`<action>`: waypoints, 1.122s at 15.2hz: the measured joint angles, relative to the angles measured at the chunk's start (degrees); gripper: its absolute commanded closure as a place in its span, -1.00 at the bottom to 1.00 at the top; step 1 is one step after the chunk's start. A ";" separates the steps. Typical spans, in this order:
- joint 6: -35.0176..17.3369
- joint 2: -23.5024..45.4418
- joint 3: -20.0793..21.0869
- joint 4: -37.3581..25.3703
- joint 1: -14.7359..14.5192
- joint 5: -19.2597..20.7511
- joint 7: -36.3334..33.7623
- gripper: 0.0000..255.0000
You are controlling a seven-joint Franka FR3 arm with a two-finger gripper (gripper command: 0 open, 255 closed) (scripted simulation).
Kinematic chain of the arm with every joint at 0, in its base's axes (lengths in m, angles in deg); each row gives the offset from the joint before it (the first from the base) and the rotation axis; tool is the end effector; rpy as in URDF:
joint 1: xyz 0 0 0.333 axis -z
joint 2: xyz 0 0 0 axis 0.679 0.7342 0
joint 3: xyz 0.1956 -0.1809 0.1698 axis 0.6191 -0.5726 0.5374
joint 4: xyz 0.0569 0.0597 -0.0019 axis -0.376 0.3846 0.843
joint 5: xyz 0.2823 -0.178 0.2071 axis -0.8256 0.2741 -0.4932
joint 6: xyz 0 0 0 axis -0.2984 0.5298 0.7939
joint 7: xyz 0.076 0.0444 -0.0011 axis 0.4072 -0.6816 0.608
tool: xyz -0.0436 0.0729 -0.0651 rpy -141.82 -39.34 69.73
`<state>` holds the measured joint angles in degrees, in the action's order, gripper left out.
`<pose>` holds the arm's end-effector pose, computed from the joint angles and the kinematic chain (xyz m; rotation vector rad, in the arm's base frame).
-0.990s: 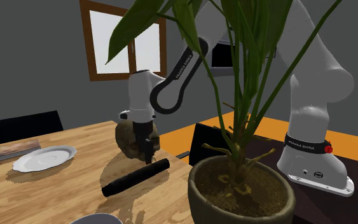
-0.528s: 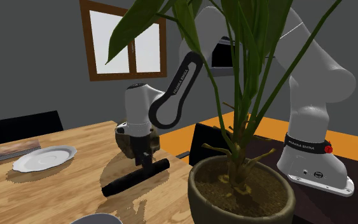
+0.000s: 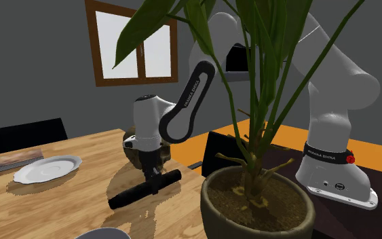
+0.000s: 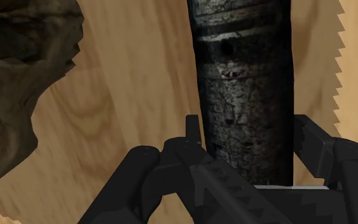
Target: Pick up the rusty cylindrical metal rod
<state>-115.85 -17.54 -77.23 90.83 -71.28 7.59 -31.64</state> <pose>0.4630 0.3933 0.1213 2.4800 1.8907 0.0083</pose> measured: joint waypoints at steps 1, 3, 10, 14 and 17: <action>0.00 0.00 0.00 -0.01 -0.01 0.00 0.00 1.00; 0.00 0.00 0.01 -0.02 -0.01 0.00 0.01 1.00; 1.27 -2.19 0.66 0.98 0.53 -0.58 0.40 1.00; 3.19 -4.83 1.50 1.70 1.21 -1.42 1.05 1.00; 4.68 -6.65 2.11 2.03 1.67 -2.07 1.55 1.00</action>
<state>-111.17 -24.18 -75.12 92.86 -69.61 5.53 -30.10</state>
